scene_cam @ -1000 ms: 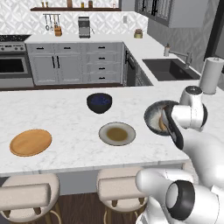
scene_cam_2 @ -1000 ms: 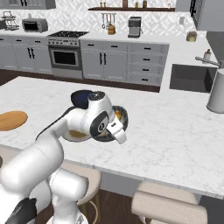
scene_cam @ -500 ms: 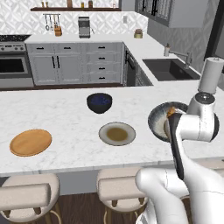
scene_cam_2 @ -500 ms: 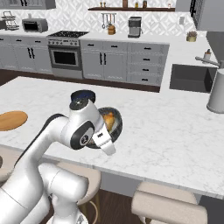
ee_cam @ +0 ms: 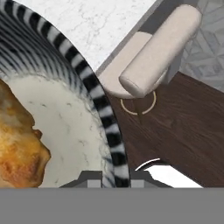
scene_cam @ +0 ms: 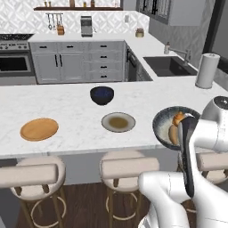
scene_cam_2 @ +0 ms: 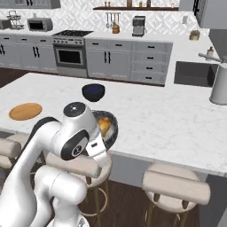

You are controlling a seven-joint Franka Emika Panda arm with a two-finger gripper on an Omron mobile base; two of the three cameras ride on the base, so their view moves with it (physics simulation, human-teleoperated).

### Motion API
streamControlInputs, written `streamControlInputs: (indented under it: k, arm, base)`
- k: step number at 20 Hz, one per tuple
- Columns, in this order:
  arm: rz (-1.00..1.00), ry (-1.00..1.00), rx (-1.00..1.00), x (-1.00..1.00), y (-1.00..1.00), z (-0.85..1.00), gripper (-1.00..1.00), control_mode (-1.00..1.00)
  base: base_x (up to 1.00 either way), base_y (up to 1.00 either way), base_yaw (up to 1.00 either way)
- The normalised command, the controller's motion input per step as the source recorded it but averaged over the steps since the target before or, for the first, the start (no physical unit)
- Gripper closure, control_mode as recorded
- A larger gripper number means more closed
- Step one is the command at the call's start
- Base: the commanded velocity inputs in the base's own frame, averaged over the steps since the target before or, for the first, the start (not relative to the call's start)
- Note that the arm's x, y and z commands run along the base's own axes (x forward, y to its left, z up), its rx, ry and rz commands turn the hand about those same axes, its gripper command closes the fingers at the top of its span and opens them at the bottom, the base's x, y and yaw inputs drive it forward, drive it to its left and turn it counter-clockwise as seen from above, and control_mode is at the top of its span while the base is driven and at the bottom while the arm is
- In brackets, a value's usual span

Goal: Pick the chicken drumstick and sweet potato from their plates and place them in the bowl. Then put the bowl in the fridge.

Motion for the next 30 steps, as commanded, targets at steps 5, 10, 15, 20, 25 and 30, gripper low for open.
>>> streamControlInputs:
  k: [5, 10, 15, 20, 25, 30]
  arm:
    - [0.0, 0.0, 0.0, 0.0, 0.0, 0.0, 1.0, 1.0]
    - [0.0, 0.0, 0.0, 0.0, 0.0, 0.0, 1.0, 1.0]
    - [0.0, 0.0, 0.0, 0.0, 0.0, 0.0, 1.0, 1.0]
    - [0.0, 0.0, 0.0, 0.0, 0.0, 0.0, 1.0, 1.0]
    - [0.0, 0.0, 0.0, 0.0, 0.0, 0.0, 1.0, 1.0]
    - [0.0, 0.0, 0.0, 0.0, 0.0, 0.0, 1.0, 1.0]
  base:
    - [-0.59, 0.9, 0.02]
    - [-0.15, 1.0, 0.02]
    - [-0.04, 1.0, -0.05]
    - [-0.76, 1.0, 0.04]
    - [-0.83, 1.0, 0.08]
    - [0.0, 1.0, 0.02]
